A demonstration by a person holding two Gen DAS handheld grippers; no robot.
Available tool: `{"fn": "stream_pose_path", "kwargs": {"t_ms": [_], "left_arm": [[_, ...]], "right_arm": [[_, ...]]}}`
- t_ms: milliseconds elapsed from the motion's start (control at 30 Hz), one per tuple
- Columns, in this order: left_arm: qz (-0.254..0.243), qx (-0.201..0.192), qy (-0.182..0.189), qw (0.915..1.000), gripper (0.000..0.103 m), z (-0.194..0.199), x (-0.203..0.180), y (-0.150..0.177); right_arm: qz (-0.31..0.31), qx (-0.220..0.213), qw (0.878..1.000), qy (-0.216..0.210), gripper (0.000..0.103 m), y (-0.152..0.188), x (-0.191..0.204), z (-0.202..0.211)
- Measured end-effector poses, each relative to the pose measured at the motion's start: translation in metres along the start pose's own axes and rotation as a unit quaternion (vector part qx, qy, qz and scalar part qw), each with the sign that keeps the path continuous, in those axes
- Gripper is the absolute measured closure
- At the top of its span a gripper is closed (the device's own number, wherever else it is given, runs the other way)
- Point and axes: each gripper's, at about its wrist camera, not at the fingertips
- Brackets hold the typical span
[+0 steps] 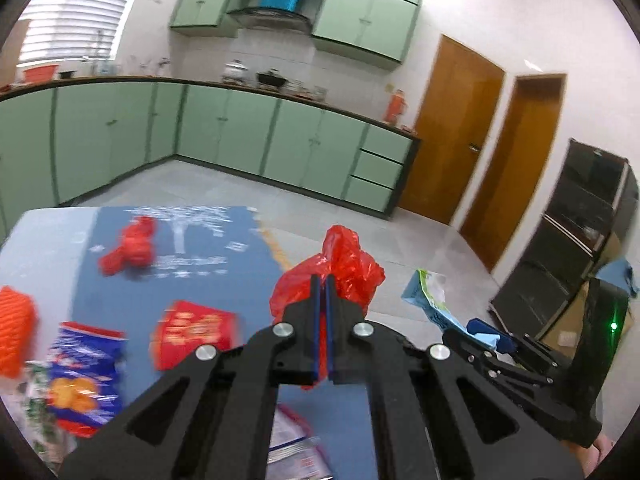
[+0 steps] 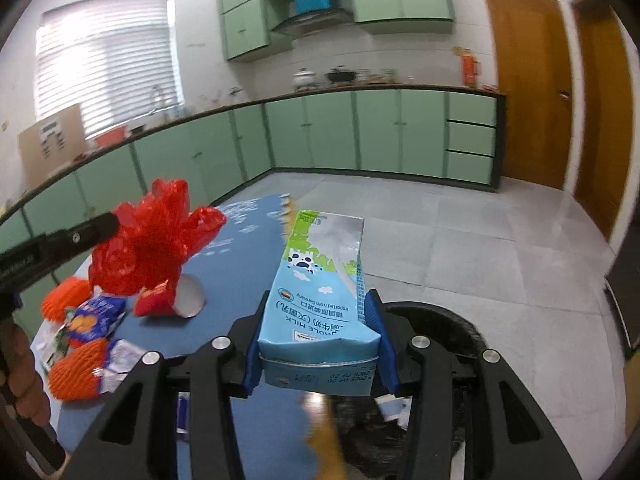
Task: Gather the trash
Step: 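Carry carton and red bag over the bin and open both tools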
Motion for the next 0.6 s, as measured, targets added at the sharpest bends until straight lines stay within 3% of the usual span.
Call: {"fn": "stream_pose_path", "kwargs": {"t_ms": [333,600], "left_arm": [[-0.024,0.067,0.053,0.996,0.102,-0.107,-0.037,0.008],[-0.023,0.129,0.075,0.9885,0.1,-0.177,-0.04,0.016]], "right_arm": [[-0.035,0.037,0.995,0.084,0.058,0.011,-0.084,-0.04],[-0.038,0.066,0.992,0.102,0.058,0.021,-0.11,-0.084]]}}
Point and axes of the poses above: each gripper's, at about its wrist camera, not at the fingertips, and z roughly against the way its jaws point, x to its left, y to its underside, and after that the axes turned 15 degrees about y, right-handed
